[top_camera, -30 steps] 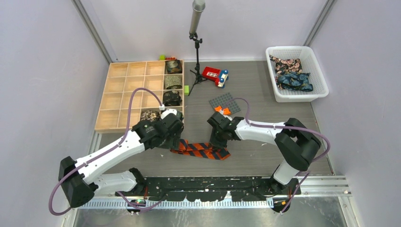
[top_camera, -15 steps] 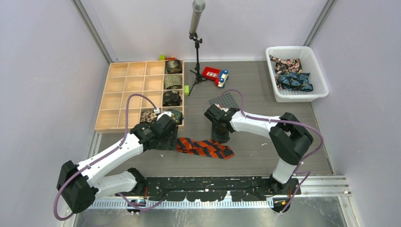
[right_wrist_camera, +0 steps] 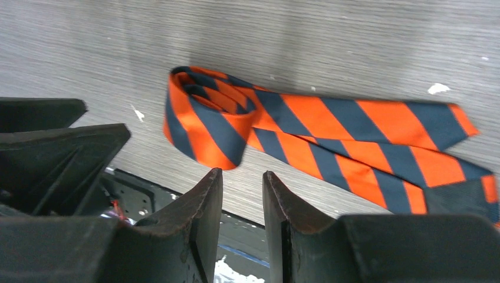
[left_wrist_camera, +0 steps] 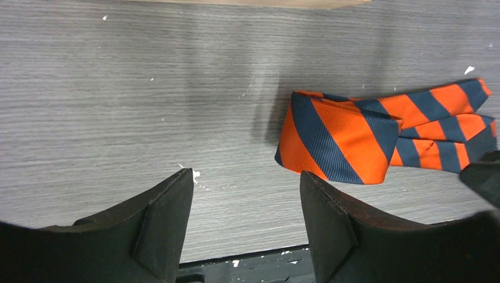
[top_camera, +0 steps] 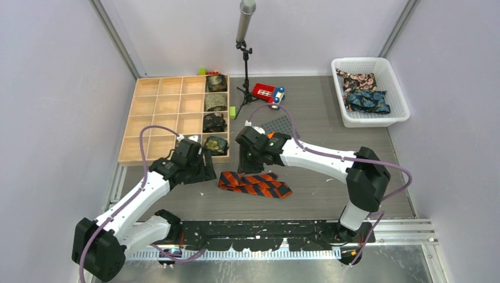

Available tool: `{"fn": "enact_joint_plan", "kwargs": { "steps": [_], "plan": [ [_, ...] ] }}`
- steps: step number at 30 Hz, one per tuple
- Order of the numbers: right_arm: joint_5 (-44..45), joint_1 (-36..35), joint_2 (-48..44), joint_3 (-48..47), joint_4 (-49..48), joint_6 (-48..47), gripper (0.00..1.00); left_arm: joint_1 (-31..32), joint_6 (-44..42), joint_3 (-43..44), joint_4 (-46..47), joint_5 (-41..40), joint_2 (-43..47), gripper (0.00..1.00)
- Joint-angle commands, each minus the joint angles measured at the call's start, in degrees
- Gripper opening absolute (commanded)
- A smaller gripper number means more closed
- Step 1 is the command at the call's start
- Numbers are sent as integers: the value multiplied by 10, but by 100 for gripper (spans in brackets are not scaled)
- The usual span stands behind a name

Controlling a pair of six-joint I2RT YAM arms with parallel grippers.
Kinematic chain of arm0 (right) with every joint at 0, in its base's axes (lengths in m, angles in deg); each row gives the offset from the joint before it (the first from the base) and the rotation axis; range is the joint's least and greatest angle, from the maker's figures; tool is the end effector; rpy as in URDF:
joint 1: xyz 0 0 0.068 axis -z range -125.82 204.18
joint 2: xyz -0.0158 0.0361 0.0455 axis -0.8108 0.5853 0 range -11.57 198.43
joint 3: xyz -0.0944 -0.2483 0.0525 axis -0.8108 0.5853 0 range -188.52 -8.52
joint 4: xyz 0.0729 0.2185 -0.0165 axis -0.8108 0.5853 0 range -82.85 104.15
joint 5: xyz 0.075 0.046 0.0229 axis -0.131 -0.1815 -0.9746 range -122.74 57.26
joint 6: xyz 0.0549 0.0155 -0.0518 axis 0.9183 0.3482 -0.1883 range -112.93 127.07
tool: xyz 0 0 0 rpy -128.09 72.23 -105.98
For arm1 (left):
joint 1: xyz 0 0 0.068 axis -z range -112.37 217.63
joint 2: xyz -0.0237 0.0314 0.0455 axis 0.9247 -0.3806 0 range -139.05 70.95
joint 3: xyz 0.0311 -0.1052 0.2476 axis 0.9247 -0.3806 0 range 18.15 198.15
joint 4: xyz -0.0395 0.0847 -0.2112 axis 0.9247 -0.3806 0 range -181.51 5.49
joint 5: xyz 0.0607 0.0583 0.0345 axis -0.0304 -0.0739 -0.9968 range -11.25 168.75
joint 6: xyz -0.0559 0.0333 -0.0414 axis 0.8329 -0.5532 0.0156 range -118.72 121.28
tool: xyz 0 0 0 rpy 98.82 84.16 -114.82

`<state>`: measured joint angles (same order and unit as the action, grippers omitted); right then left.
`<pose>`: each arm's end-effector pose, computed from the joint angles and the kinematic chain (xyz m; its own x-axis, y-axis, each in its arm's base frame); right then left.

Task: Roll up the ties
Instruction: Roll the tie at the center of the board.

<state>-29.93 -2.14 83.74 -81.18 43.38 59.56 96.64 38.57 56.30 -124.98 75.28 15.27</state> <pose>0.1885 0.2772 0.2286 -0.9372 0.0223 -0.3480 -0.1209 0.9152 0.3844 0.1477 -0.0775 0.2048 -0.8663 -0.2112 -0.4527 -0.0865 0.9560 -0.2804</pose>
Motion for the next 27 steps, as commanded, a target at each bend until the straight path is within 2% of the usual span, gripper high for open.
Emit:
{"fn": "enact_joint_plan", "kwargs": {
  "steps": [1,13,27],
  "plan": [
    [-20,-6,50,-58,-42,18,35,-42,-24,-13,62,88,5,67],
    [-42,-11,98,-40,-51,43,31,-56,-30,-29,100,133,-27,66],
    [-9,-11,98,-9,-70,26,31,-56,-11,-94,222,241,-71,69]
  ]
}}
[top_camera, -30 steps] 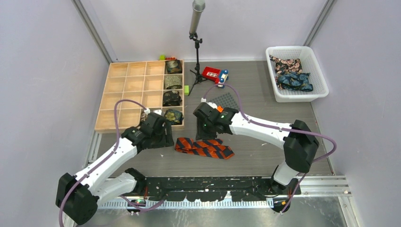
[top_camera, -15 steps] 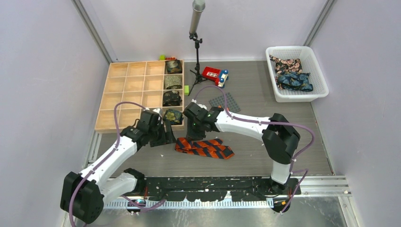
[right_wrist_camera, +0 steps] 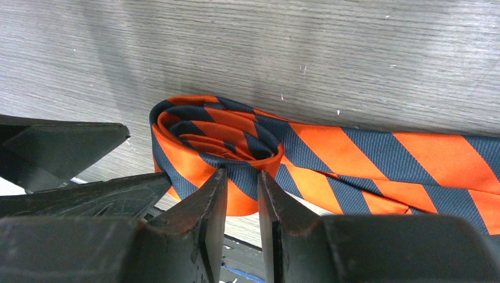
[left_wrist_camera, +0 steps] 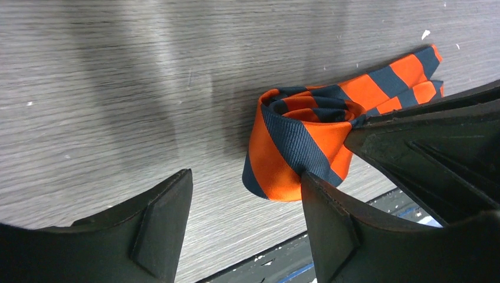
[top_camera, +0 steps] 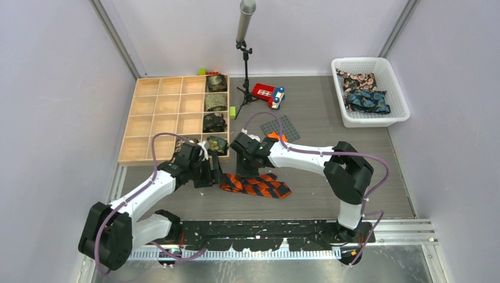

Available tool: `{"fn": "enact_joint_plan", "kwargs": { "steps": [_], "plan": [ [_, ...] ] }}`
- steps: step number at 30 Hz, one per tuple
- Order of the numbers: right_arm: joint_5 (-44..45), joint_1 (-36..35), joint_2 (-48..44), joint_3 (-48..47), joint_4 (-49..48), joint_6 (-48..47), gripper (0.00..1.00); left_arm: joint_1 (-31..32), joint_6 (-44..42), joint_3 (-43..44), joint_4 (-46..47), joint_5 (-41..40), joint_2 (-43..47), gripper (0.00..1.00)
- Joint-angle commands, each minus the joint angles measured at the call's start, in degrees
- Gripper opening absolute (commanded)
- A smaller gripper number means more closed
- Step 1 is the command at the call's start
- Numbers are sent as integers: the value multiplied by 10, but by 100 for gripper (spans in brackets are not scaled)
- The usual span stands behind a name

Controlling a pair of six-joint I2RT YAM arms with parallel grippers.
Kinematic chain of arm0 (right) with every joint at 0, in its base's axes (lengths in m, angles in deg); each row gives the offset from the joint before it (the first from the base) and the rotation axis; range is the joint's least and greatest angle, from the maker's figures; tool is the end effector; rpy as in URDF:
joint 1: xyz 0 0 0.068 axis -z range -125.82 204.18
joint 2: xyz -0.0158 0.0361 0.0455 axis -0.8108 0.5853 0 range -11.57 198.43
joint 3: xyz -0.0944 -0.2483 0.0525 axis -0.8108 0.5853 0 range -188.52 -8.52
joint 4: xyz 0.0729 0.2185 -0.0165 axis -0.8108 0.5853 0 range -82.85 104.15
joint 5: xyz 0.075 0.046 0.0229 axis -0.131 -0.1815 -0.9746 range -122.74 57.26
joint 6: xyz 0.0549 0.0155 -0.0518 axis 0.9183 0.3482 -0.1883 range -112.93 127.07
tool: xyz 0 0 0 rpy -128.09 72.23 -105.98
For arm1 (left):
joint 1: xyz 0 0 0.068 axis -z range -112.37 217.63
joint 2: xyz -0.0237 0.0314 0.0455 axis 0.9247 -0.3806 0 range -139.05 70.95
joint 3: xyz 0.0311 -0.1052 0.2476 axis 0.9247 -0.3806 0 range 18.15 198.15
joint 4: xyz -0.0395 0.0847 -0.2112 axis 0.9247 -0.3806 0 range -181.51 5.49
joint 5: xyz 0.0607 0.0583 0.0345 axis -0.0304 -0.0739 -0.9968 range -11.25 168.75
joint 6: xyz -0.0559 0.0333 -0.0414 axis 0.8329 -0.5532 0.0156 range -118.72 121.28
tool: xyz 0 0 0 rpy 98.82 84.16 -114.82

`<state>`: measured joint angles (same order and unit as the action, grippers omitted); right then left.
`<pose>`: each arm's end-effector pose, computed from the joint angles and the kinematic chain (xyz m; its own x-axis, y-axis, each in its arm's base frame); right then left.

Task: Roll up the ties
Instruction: Roll the tie at the center of the board.

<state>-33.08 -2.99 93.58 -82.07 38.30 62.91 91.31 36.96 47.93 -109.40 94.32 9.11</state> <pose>0.1973 0.3065 0.1822 -0.9671 0.0272 -0.2528 -0.0738 0.9213 0.3818 0.1605 -0.0897 0.1676 -0.9274 -0.2068 -0.3118 -0.0245 0.8651 -0.5010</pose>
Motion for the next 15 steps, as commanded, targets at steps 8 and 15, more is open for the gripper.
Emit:
{"fn": "enact_joint_plan", "kwargs": {
  "steps": [8,15],
  "plan": [
    [23,-2,4,14,-32,-9,31,-3,22,-31,121,84,-28,69],
    [21,-3,5,22,-39,-5,30,-3,33,-43,157,111,-27,72]
  ]
}}
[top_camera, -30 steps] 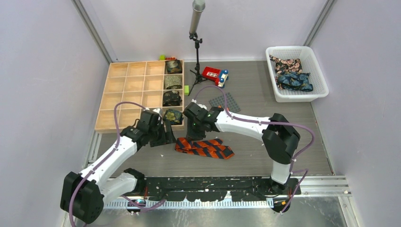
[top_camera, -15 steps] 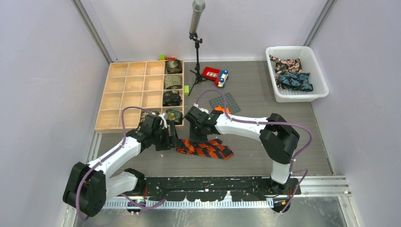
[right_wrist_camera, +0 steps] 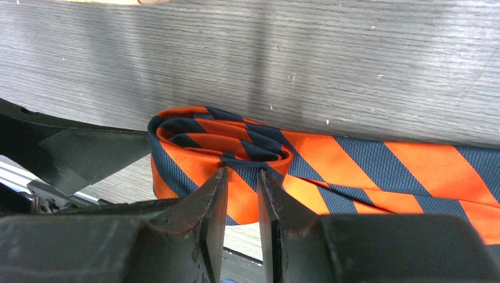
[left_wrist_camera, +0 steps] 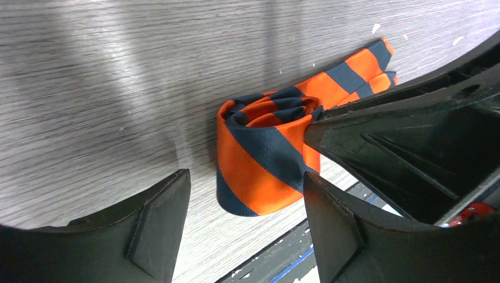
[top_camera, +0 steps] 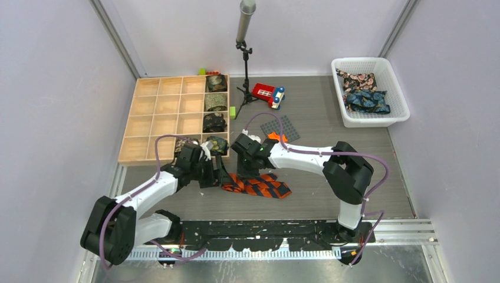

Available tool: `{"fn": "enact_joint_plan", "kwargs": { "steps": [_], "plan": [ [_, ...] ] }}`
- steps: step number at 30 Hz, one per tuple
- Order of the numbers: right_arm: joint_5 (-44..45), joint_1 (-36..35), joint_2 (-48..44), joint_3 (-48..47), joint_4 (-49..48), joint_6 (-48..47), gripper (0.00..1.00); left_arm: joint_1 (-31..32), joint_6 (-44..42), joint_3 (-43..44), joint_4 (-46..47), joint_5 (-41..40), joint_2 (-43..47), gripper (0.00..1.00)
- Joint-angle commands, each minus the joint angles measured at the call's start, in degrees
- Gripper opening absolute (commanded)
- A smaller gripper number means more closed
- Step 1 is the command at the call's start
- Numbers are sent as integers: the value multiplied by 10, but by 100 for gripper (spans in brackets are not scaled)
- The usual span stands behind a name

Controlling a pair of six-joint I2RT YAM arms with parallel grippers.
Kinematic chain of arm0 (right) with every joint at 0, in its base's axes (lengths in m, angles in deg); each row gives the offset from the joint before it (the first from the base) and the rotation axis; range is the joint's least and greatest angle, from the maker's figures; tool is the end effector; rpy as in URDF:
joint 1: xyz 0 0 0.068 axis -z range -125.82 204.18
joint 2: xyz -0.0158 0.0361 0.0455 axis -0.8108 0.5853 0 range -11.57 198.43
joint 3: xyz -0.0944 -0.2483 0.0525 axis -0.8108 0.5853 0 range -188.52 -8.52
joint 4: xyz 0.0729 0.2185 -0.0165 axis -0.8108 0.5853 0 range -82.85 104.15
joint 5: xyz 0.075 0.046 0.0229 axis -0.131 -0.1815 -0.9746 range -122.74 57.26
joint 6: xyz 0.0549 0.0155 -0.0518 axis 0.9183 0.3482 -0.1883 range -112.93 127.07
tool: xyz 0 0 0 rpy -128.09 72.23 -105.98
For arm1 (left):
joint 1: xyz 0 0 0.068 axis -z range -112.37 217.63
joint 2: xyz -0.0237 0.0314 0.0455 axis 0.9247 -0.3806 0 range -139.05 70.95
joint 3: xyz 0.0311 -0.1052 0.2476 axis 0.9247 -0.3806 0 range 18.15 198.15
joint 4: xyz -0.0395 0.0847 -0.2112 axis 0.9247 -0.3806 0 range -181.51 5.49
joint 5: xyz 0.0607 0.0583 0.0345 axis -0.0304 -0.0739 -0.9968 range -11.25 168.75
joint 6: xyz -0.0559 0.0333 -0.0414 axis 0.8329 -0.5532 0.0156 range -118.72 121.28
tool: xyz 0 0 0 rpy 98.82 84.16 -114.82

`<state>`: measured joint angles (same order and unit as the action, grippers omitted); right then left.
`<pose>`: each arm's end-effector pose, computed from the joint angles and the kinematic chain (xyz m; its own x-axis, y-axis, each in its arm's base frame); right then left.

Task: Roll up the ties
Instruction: Roll the tie at the center of the board.

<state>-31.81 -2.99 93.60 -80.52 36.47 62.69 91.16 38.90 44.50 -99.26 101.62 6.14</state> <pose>0.1979 0.3048 0.1767 -0.9616 0.0317 -0.2727 -0.0753 0.9248 0.3730 0.1664 -0.1004 0.1579 -0.9364 -0.2057 -0.2844 0.0122 0.7906 -0.6123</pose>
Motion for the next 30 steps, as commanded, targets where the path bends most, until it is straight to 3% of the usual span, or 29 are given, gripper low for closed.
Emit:
{"fn": "enact_joint_plan", "kwargs": {
  "steps": [1,6,16,24,30],
  "plan": [
    [9,-3,5,6,-20,-3,30,-2,16,-10,60,41,4,72],
    [10,-3,4,6,-21,-2,30,-2,15,-16,73,49,-7,73],
    [12,-2,5,3,-21,-2,30,-1,21,-33,137,78,-74,65],
    [21,-1,-2,-16,-4,-8,31,-1,27,-34,139,70,-93,35],
    [51,4,-32,-54,39,-28,38,-1,21,-20,64,17,-47,27]
  ]
}}
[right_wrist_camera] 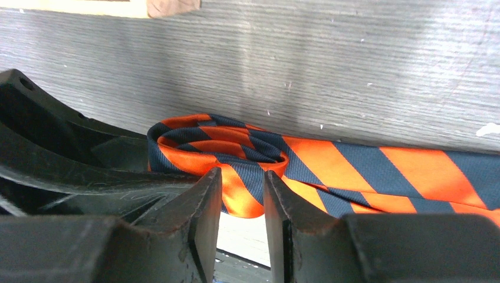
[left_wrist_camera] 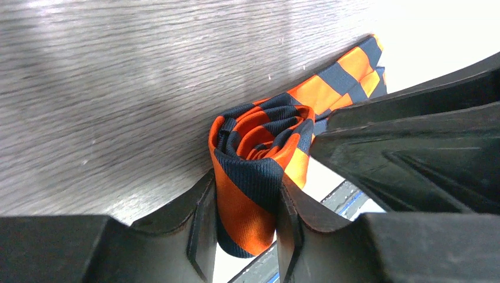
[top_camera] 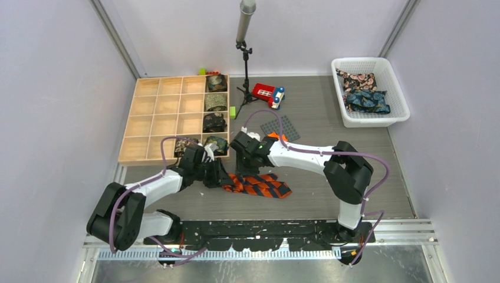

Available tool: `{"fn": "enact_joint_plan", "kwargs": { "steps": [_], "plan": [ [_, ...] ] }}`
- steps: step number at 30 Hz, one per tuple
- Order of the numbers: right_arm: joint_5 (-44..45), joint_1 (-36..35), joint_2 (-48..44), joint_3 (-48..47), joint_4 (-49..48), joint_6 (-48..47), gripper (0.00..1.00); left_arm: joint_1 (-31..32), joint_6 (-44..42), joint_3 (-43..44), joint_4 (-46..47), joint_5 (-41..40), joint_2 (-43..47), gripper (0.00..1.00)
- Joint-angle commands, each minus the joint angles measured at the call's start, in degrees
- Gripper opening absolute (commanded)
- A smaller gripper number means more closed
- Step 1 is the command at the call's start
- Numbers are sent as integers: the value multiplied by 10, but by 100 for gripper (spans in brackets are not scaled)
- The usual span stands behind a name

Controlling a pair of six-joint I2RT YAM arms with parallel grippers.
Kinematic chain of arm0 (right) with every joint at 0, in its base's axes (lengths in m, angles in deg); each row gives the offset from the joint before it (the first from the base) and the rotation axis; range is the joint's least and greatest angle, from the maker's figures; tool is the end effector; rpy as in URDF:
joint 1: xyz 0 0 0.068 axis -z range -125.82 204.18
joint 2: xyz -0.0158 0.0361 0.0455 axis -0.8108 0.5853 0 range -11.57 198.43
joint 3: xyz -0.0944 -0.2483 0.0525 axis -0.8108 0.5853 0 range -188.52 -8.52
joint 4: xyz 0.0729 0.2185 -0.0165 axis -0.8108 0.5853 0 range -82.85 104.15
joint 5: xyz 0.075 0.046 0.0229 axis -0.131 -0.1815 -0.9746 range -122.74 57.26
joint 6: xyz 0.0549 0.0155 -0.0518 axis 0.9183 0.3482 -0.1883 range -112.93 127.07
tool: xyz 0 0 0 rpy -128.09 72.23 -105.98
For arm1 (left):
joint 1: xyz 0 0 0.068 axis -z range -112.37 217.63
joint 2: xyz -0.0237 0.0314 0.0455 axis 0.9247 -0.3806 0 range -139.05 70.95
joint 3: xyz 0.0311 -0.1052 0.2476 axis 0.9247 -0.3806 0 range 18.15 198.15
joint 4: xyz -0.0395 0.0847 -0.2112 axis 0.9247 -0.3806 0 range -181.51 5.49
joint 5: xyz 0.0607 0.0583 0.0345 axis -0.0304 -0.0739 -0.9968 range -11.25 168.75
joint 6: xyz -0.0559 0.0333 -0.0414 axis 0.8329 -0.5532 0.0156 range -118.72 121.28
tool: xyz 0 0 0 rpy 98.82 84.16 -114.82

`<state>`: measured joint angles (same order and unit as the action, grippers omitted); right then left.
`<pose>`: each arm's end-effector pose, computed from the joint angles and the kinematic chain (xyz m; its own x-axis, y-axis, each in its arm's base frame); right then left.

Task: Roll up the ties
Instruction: Roll the tie at the center of the board.

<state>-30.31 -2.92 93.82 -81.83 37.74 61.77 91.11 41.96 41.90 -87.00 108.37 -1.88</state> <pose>0.2007 0.3051 0.1803 -0.9548 0.0252 -0.2961 -0.0848 0.9318 0.3529 0.1783 -0.1129 0.1401 -0.9543 -0.2033 -0.2190 0.0081 0.7152 -0.6989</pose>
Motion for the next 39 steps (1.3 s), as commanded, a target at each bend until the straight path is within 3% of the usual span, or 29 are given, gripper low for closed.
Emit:
{"fn": "enact_joint_plan", "kwargs": {
  "steps": [1,13,30,33,35,39],
  "plan": [
    [37,3,-41,-39,29,-19,39,-1,-13,10,-81,-62,41,26],
    [31,-3,-78,71,-19,25,33,40,-38,89,-253,-231,92,20],
    [129,23,-182,138,43,58,33,195,-14,234,-430,-523,-12,20],
    [130,42,-218,164,43,56,39,230,2,258,-458,-565,-43,20],
    [132,55,-245,179,43,52,52,251,13,274,-476,-594,-63,19],
    [135,87,-301,205,52,44,69,285,30,305,-504,-631,-110,19]
  ]
}}
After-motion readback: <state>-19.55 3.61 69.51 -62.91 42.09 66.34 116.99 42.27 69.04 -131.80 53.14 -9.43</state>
